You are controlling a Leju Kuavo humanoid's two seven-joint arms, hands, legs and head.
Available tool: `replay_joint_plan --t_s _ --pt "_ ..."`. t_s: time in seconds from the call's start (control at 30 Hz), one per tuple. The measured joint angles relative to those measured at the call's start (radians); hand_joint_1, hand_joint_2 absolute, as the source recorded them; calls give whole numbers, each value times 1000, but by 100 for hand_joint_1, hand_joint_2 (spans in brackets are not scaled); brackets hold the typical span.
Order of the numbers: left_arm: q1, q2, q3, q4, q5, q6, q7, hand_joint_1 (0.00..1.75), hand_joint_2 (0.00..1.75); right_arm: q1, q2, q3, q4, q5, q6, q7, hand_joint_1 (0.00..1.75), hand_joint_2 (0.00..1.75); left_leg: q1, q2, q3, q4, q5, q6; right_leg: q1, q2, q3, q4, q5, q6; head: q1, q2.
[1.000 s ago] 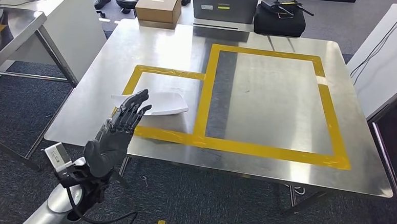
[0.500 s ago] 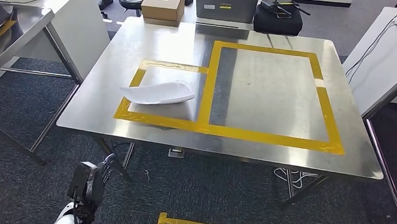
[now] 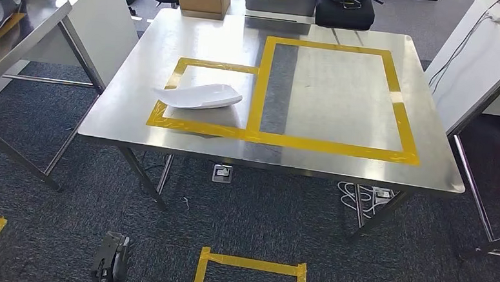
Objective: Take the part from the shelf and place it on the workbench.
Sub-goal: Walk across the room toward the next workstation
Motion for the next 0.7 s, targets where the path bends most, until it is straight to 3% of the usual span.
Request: replay_joint_plan --t_s 0.03,0.1,0.13,0.17,0.2,0.27,0.33,0.4,0.47,0.5,0.57,0.63,0.67,0.7 --pt "-1 -1 0 10 0 1 3 0 0 0 0 1 0 -4 0 0 0 0 3 -2 -10 32 -40 -7 -3 -2 -9 -2 11 -8 0 0" --pt "-3 -1 -1 26 1 2 11 0 0 0 0 2 -1 -14 0 0 0 0 9 -3 -37 149 -149 -19 -3 -3 -32 0 34 -16 -2 0" --pt "-5 -1 -1 34 3 3 14 0 0 0 0 3 -1 -19 0 0 0 0 12 -3 -46 213 -185 -24 -2 -3 -44 1 45 -16 -2 0" --pt "-5 -2 -2 43 7 3 17 0 0 0 0 5 -1 -24 0 0 0 0 13 -3 -45 256 -195 -26 -2 -3 -58 3 55 -14 -2 0" --pt "-6 -2 -2 50 11 3 20 0 0 0 -1 7 -1 -28 0 0 0 0 15 -3 -29 267 -183 -27 -2 -3 -71 5 66 -12 -2 0" --pt "-10 -3 -4 63 21 3 28 0 0 0 -1 14 -1 -38 0 0 0 0 16 -3 57 181 -133 -23 -2 -3 -96 9 84 -5 -2 0" --pt "-17 -3 -5 75 28 3 39 0 0 0 -1 22 -3 -47 0 -2 0 0 13 -6 161 35 -130 -13 0 -3 -110 10 101 6 -1 0" --pt "-21 -3 -7 89 34 3 52 0 0 -1 -2 28 -7 -56 -2 -5 0 0 5 -9 199 -35 -145 1 0 -4 -115 6 120 21 -1 0" --pt "-21 -4 -9 104 35 3 62 0 0 1 -3 34 -9 -61 -5 -8 0 0 2 -7 184 -43 -127 17 -2 -4 -120 2 134 34 -2 0" --pt "-22 -5 -10 110 35 3 65 0 0 2 -3 37 -9 -63 -6 -9 0 0 2 -5 176 -48 -114 26 -3 -3 -129 11 123 35 -2 0" --pt "-22 -8 -10 117 36 2 67 0 0 5 -4 43 -10 -65 -7 -11 0 0 4 -2 153 -56 -84 41 -3 -2 -160 82 51 23 1 0" --pt "-21 -10 -11 124 36 2 67 0 0 5 -6 46 -11 -66 -7 -12 0 0 -1 -1 120 -54 -59 47 -2 -2 -195 215 -34 14 3 0" --pt "-20 -10 -11 127 36 2 68 0 0 5 -7 47 -11 -66 -8 -12 0 0 -3 -1 104 -53 -47 48 -2 -2 -200 269 -53 18 3 0" --pt "-20 -11 -11 130 36 1 70 0 0 5 -8 48 -12 -66 -8 -12 0 0 -6 -1 87 -51 -36 48 -2 -2 -190 295 -52 27 3 0"
